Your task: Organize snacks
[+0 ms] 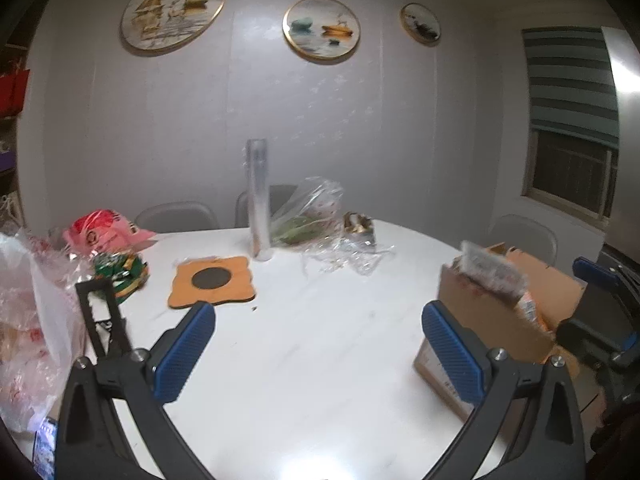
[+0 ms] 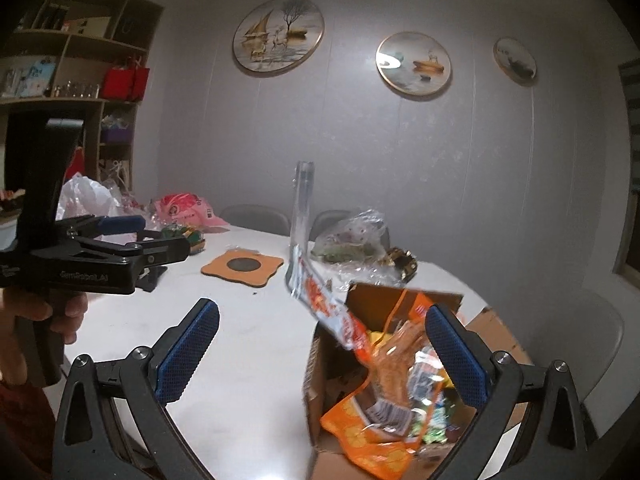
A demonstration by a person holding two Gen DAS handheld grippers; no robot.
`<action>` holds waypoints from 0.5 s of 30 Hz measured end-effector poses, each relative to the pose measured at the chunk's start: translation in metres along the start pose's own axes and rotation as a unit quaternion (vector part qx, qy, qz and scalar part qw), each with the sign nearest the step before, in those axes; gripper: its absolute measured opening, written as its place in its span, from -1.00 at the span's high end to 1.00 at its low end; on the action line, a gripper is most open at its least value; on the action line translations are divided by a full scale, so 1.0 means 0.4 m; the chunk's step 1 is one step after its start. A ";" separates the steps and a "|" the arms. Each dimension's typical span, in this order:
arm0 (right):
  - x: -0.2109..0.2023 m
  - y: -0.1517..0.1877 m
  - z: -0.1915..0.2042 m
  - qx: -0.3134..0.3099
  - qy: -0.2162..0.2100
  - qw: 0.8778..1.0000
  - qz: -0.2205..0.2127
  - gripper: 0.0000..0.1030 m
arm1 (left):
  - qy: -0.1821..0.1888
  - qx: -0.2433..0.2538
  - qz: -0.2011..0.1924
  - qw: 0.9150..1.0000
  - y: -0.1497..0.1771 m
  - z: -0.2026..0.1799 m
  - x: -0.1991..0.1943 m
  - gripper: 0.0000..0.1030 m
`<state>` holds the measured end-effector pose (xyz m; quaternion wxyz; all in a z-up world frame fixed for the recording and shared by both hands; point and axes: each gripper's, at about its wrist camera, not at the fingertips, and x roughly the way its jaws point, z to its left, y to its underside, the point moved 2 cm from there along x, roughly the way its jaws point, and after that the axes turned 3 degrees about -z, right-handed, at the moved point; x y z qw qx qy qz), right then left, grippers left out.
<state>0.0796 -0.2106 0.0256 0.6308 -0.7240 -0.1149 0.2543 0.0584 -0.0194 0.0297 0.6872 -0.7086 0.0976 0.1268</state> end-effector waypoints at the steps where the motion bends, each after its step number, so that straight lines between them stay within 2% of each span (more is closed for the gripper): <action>1: 0.001 0.005 0.000 0.004 -0.002 1.000 0.000 -1.00 | -0.004 -0.001 0.001 1.000 0.006 0.004 0.000 -0.99; 15: 0.000 0.039 -0.014 0.026 0.004 1.000 0.008 -1.00 | -0.007 0.004 0.001 1.000 0.031 0.001 -0.001 -0.99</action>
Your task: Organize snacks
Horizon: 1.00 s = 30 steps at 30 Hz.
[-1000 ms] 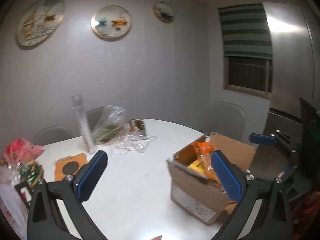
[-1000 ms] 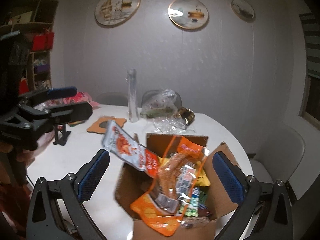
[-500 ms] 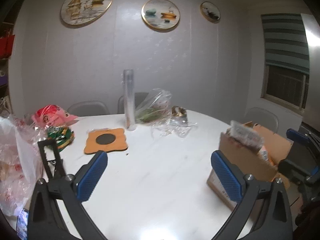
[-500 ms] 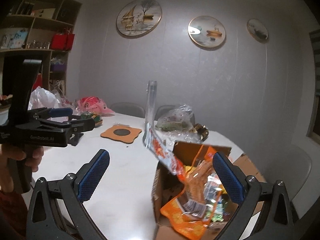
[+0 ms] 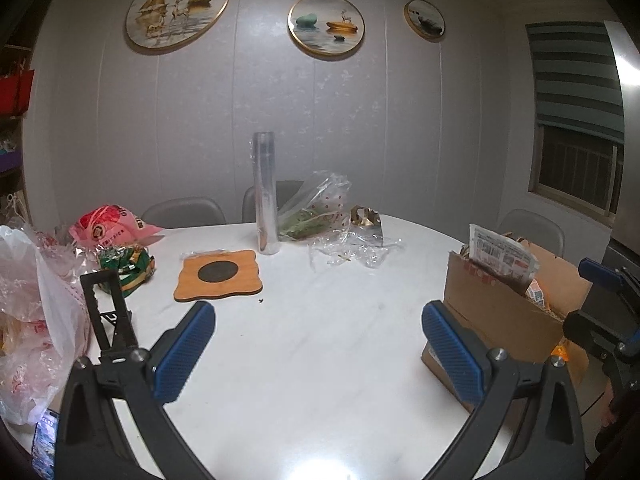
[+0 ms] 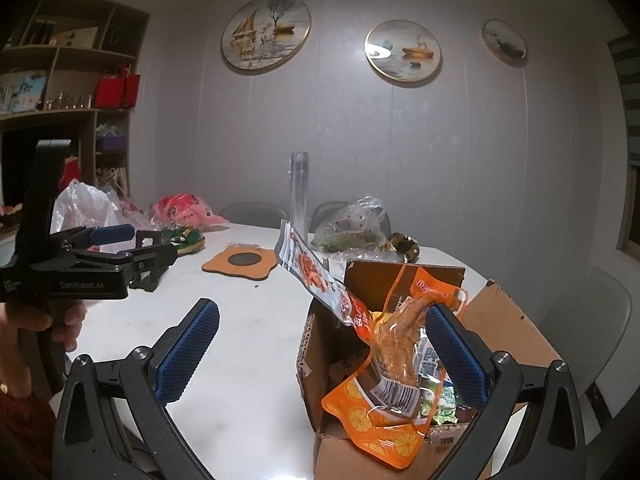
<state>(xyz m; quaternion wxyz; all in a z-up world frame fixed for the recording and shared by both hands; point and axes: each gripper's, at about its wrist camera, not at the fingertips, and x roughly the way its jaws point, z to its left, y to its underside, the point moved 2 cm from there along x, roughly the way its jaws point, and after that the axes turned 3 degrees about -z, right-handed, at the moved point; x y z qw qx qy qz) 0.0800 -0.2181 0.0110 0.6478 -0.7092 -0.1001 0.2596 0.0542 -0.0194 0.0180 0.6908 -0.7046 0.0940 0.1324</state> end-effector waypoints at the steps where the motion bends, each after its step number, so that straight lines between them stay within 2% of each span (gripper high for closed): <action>1: 0.000 0.001 0.000 0.000 -0.001 1.000 0.000 -1.00 | 0.001 0.001 0.000 1.000 0.000 -0.001 0.000 -0.99; 30: -0.022 -0.009 0.015 0.006 -0.002 1.000 -0.004 -1.00 | 0.031 0.006 -0.002 1.000 -0.006 -0.022 -0.002 -0.99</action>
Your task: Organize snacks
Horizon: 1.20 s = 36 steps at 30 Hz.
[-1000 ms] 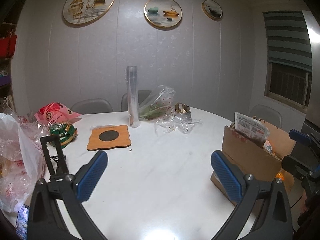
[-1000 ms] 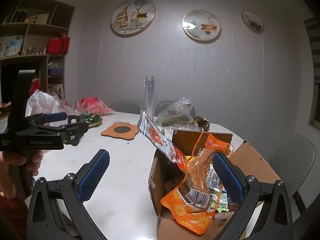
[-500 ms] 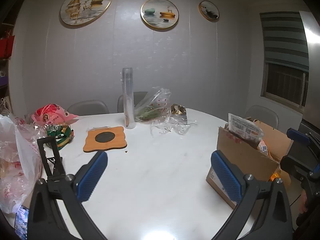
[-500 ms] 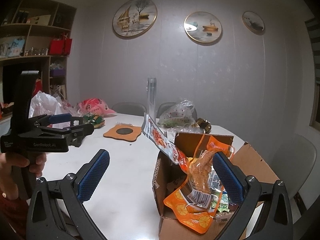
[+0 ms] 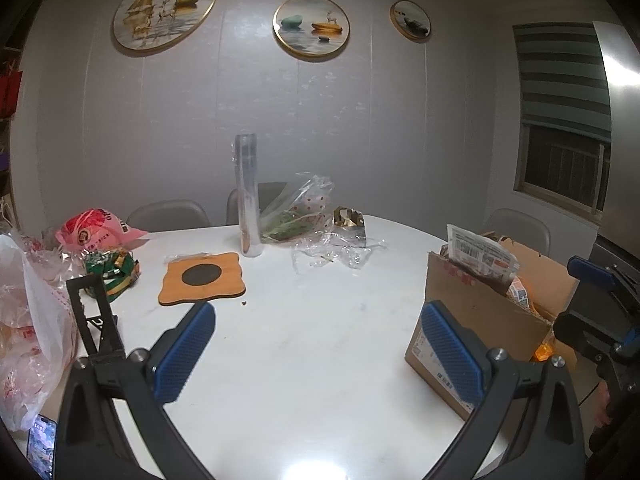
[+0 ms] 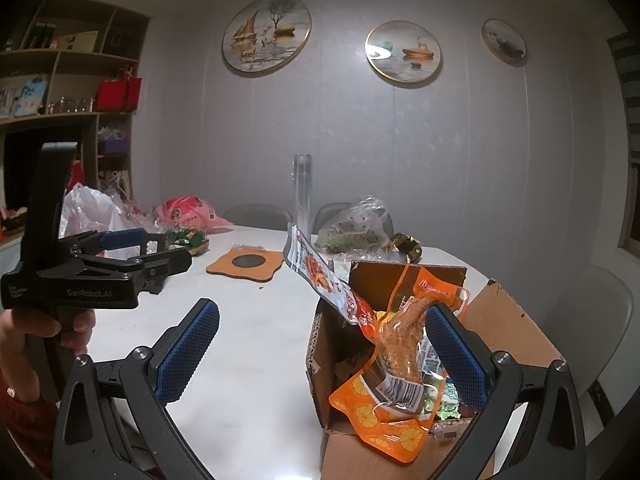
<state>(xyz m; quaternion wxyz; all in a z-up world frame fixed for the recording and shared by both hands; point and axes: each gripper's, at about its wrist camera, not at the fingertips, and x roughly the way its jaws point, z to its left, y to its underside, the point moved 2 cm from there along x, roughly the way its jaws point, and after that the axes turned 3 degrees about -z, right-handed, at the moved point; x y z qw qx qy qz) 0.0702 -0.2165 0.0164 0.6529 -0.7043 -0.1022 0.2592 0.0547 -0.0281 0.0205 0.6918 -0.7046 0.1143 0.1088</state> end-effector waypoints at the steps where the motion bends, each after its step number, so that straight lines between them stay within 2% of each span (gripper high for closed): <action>1: 0.000 0.000 0.000 0.000 0.000 1.000 0.000 -1.00 | 0.001 0.000 0.000 1.000 0.001 0.001 0.000 -0.99; 17: 0.000 -0.004 0.016 0.000 0.016 1.000 0.001 -1.00 | 0.019 0.002 -0.003 1.000 -0.001 0.003 -0.001 -0.99; 28: 0.021 -0.014 0.033 0.009 0.034 0.999 0.003 -1.00 | 0.042 0.006 0.003 0.999 -0.006 0.032 0.033 -0.99; 36: 0.042 -0.030 0.043 0.013 0.042 0.999 0.004 -1.00 | 0.042 0.009 0.003 0.999 -0.008 0.044 0.041 -0.99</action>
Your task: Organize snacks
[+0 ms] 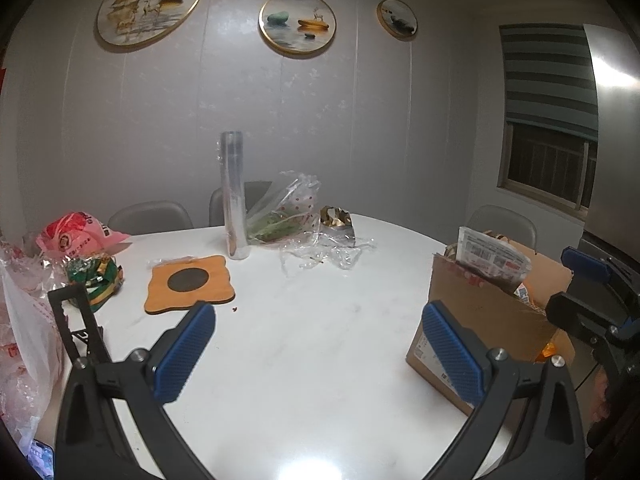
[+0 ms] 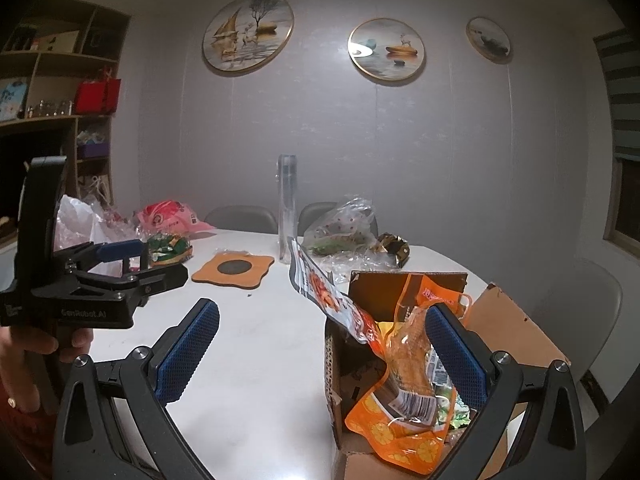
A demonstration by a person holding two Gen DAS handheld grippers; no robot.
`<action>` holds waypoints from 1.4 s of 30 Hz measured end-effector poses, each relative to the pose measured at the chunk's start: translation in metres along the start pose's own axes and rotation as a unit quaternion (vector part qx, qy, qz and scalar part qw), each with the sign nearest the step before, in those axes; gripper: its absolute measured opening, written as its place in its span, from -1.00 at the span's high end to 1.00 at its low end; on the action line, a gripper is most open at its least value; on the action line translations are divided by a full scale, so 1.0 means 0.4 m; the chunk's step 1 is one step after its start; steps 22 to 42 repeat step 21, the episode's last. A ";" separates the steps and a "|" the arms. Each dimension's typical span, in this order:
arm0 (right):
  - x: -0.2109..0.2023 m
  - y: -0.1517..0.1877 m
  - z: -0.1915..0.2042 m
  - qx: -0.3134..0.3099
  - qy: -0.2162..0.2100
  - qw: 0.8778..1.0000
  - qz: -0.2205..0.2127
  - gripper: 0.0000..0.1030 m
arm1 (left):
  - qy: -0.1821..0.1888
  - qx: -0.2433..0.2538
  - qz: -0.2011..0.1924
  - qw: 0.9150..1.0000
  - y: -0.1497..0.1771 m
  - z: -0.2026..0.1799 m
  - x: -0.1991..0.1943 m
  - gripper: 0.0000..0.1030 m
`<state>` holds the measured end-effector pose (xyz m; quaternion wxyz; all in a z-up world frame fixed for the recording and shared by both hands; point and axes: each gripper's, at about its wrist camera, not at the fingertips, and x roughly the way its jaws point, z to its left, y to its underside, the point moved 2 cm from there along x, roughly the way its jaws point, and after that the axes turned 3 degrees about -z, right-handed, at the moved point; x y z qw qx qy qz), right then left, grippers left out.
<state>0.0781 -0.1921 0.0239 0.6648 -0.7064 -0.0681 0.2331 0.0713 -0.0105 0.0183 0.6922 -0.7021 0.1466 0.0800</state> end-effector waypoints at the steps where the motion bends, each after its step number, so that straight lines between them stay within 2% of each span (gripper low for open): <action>1: 0.003 -0.001 0.001 0.000 0.001 1.000 0.000 -1.00 | 0.002 0.001 0.001 1.000 0.000 0.001 0.001 -0.99; 12: 0.017 -0.013 0.025 0.003 0.017 1.000 0.007 -1.00 | -0.001 0.005 -0.005 1.000 -0.007 0.032 0.011 -0.99; 21: 0.029 -0.021 0.042 0.006 0.041 0.999 0.015 -1.00 | 0.038 0.004 0.008 0.999 -0.012 0.048 0.046 -0.99; 42: 0.029 -0.021 0.042 0.006 0.041 0.999 0.015 -1.00 | 0.038 0.004 0.008 0.999 -0.012 0.048 0.046 -0.99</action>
